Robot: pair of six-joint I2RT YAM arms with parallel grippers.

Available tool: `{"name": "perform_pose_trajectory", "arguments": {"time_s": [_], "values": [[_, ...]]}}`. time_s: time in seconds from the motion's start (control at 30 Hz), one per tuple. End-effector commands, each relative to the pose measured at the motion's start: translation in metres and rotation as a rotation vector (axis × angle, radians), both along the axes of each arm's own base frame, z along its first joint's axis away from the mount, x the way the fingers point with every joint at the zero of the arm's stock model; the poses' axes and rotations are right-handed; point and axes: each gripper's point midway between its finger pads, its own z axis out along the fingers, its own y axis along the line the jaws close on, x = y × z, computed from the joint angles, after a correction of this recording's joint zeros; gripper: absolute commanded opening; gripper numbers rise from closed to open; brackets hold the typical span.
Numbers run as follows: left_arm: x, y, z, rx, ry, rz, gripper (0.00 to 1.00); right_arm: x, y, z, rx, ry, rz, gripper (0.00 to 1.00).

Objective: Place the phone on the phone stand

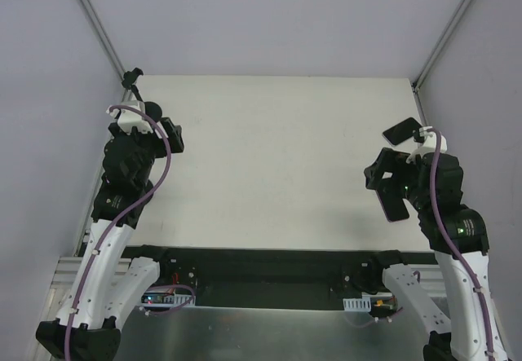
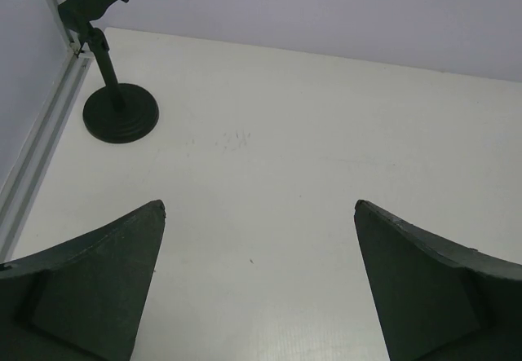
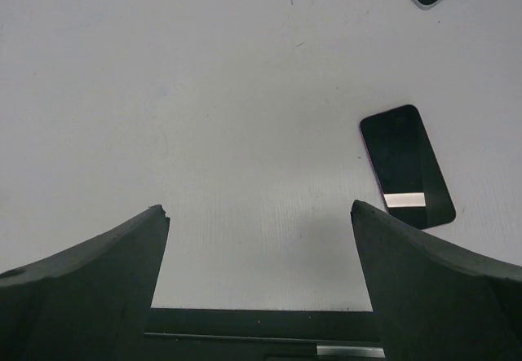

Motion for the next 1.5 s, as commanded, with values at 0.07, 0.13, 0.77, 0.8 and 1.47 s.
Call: {"name": "perform_pose_trajectory", "arguments": {"time_s": [0.07,0.13,0.77,0.8,1.47], "values": [[0.005,0.001,0.017,-0.029,-0.035,0.027,0.99,-0.007,-0.005,-0.005,0.01,0.009,-0.038,0.96],[0.006,-0.001,0.018,-0.073,-0.017,0.033,0.99,-0.009,-0.004,-0.002,0.017,-0.01,-0.031,0.96],[-0.097,0.04,-0.035,-0.352,0.249,0.368,0.99,-0.01,0.022,-0.014,0.075,-0.014,0.116,0.96],[-0.098,0.044,-0.037,-0.361,0.257,0.395,0.99,-0.01,0.023,-0.015,0.078,-0.01,0.117,0.96],[-0.052,0.03,-0.067,-0.861,0.365,0.362,0.99,-0.012,0.025,-0.022,0.064,-0.01,0.152,0.96]]}}
